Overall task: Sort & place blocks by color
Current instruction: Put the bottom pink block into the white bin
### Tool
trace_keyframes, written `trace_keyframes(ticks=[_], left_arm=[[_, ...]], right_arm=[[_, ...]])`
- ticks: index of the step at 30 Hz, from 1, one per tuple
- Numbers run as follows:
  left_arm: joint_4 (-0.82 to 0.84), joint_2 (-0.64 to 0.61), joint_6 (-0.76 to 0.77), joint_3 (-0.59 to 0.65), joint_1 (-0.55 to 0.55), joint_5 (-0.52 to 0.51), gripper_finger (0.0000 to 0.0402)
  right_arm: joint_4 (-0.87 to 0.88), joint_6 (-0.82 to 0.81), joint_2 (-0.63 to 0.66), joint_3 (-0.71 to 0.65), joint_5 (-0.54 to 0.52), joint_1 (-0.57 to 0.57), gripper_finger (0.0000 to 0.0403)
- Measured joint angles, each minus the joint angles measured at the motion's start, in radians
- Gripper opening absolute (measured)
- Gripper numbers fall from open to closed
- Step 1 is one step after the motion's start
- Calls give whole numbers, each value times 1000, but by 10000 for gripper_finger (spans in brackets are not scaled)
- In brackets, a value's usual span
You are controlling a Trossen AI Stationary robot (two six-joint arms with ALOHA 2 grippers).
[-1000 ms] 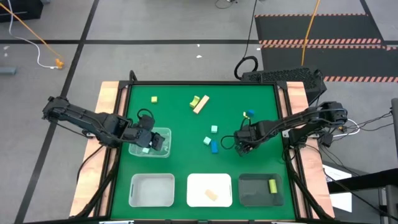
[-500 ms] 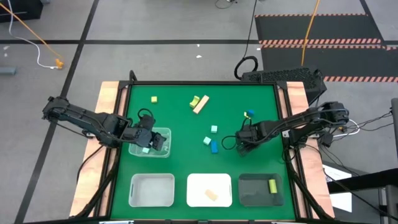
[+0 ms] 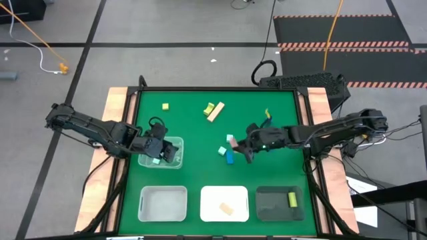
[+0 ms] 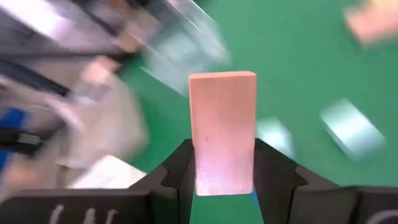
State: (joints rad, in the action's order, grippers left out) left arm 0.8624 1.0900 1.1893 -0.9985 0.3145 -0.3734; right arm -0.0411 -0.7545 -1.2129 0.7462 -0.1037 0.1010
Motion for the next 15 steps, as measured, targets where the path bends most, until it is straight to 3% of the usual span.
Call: trace_keyframes(ticks=[9,15], left_arm=[[-2,0,-62,0,0,-47,214],[-2,0,-94,0,0,-47,214]], right_arm=[[-410,292,-16,1,-1,107,110],[-559,278,-76,1,-9,208,110]])
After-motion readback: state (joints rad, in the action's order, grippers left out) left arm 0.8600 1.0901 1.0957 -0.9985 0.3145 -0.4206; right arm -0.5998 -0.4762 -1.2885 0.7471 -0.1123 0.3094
